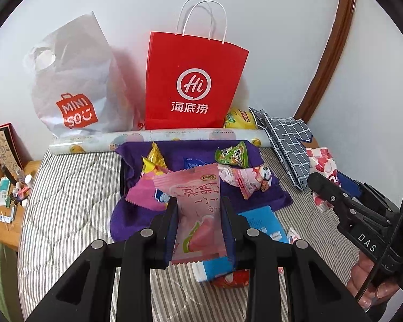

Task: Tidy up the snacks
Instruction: 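Carry the strawberry candy bag and pink packet up toward the purple towel, then lower both held snacks onto the purple towel and open both tools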

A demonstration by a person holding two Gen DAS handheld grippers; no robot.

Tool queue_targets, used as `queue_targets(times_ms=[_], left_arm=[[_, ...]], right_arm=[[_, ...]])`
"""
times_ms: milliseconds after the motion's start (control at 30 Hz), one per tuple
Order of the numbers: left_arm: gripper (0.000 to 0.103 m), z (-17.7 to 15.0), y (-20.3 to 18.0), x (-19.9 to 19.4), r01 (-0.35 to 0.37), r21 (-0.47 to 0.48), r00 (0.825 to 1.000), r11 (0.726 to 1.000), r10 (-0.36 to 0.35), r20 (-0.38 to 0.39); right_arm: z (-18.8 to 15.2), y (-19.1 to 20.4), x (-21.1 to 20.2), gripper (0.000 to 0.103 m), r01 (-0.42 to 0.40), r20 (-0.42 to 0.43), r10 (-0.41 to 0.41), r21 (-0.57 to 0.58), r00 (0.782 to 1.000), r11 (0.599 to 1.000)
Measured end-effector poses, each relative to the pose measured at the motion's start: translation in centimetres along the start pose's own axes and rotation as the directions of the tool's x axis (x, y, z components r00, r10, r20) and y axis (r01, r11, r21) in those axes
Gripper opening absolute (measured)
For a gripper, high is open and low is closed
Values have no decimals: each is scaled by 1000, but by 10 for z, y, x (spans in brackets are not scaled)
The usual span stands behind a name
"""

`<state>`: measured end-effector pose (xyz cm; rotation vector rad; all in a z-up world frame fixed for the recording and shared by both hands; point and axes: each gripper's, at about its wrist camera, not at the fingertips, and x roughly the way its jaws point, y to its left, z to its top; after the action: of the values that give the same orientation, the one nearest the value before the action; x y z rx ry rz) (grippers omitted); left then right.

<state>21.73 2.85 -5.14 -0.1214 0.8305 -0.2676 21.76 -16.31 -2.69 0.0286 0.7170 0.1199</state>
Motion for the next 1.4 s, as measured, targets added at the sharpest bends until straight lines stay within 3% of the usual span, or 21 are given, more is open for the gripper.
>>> queue_targets(times_ms=[600, 867, 1200, 1400], left_arm=[[29, 55, 10, 28, -28, -2, 999, 1000, 29, 26], [29, 73, 13, 61, -15, -5, 1000, 1000, 15, -5], [29, 81, 23, 113, 0, -30, 998, 1000, -2, -64], [29, 71, 32, 147, -19, -32, 990, 999, 14, -143]], right_arm=[[51, -17, 45, 48, -14, 25, 14, 17, 1000, 1000], [64, -26, 65, 48, -7, 28, 6, 34, 1000, 999], [53, -38, 126, 48, -45, -57, 49, 64, 997, 997], [27, -42, 167, 48, -64, -143, 74, 70, 987, 995]])
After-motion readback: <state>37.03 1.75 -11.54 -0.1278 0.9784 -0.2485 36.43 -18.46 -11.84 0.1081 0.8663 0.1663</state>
